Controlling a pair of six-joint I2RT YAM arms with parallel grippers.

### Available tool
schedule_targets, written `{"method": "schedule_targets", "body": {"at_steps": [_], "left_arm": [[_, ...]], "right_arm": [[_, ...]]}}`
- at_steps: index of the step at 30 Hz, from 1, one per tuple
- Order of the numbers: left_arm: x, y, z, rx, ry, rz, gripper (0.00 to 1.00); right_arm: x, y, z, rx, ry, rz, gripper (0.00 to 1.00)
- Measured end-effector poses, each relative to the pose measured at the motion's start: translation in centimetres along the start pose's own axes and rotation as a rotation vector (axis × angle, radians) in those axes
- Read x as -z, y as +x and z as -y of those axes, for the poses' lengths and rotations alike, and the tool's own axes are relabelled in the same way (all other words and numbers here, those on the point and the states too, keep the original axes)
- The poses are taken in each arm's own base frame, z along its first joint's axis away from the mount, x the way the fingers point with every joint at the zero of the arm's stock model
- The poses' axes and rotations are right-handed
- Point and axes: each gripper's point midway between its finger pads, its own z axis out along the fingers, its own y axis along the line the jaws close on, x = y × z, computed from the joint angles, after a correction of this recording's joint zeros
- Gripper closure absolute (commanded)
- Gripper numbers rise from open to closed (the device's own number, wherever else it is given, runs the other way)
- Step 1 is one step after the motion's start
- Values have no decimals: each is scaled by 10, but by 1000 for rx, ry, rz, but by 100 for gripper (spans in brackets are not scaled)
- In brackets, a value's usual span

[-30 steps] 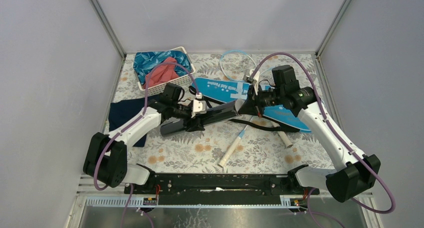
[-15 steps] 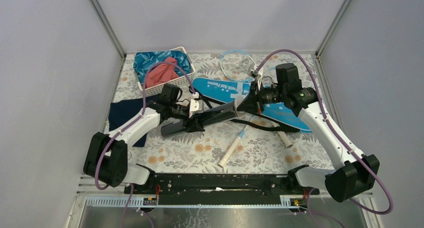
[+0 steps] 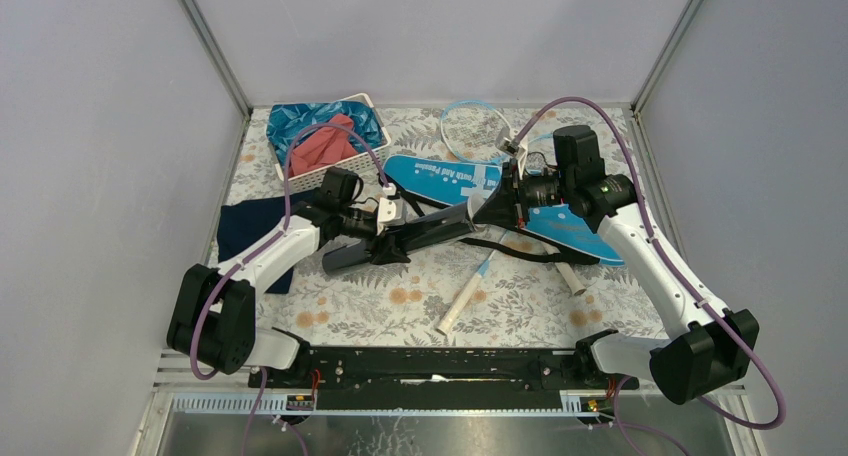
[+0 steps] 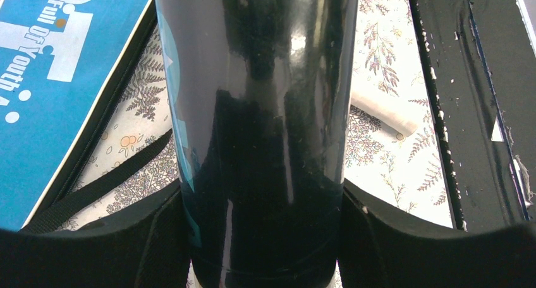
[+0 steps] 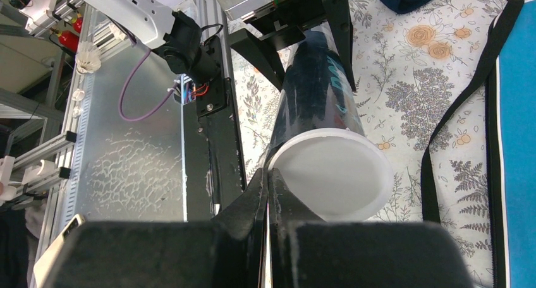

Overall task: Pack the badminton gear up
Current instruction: Close the lid on the shuttle tube.

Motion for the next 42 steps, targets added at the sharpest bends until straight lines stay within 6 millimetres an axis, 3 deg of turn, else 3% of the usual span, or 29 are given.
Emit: {"method": "schedule_targets", "body": {"at_steps": [16,42], "left_arm": [[1,0,2,5,8,18,100],[1,-1,5,5,24,36,100]], "right_arm": [[1,13,2,-41,-37,3,100],[-4,9,-4,-59,-114,38,100]]}}
